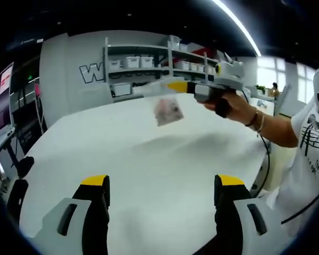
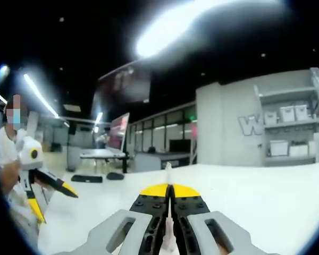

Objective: Open the resealable bag by pulling the two sides of the seal apart until the entire bag opening is separated and visibly accessible.

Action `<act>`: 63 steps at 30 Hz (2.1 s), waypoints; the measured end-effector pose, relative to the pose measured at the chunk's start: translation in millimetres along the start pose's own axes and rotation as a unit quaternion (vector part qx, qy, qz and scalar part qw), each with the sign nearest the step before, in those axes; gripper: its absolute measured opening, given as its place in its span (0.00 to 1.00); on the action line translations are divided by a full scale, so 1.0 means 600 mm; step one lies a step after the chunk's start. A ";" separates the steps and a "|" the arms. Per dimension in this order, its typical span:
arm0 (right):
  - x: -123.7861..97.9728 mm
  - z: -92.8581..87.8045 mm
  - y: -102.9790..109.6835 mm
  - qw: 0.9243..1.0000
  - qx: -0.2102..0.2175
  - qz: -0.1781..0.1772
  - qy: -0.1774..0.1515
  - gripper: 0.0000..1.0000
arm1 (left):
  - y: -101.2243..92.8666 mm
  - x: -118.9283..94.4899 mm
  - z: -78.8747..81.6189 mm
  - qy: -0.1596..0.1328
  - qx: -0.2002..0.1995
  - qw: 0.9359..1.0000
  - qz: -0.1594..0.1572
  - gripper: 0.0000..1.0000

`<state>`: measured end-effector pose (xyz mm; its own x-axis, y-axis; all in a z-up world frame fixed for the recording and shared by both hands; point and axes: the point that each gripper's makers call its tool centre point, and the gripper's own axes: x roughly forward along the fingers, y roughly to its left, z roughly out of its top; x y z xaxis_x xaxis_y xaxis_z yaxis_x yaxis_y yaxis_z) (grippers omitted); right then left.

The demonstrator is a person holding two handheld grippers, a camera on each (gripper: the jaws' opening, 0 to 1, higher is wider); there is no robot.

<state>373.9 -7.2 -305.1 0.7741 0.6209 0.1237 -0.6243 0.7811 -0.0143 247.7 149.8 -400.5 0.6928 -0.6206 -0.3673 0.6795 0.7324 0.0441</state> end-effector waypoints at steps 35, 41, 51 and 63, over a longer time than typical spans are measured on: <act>-0.067 -0.003 0.041 1.000 0.015 0.009 -0.015 0.00 | -0.009 0.021 -0.016 0.011 -0.006 1.000 -0.014 0.77; -0.078 -0.006 0.047 1.000 0.018 0.011 -0.014 0.00 | -0.011 0.023 -0.018 0.012 -0.007 1.000 -0.017 0.76; -0.098 0.004 0.071 0.999 0.020 0.018 -0.023 0.00 | -0.016 0.026 -0.019 0.014 -0.004 1.000 -0.023 0.75; -0.123 -0.001 0.100 0.999 0.025 0.027 -0.021 0.00 | -0.019 0.027 -0.016 0.011 0.002 1.000 -0.026 0.73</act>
<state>279.5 -6.2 -315.9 0.7353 0.6571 0.1660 -0.6696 0.7422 0.0281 248.6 134.1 -415.7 0.6516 -0.6510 -0.3895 0.7151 0.6984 0.0289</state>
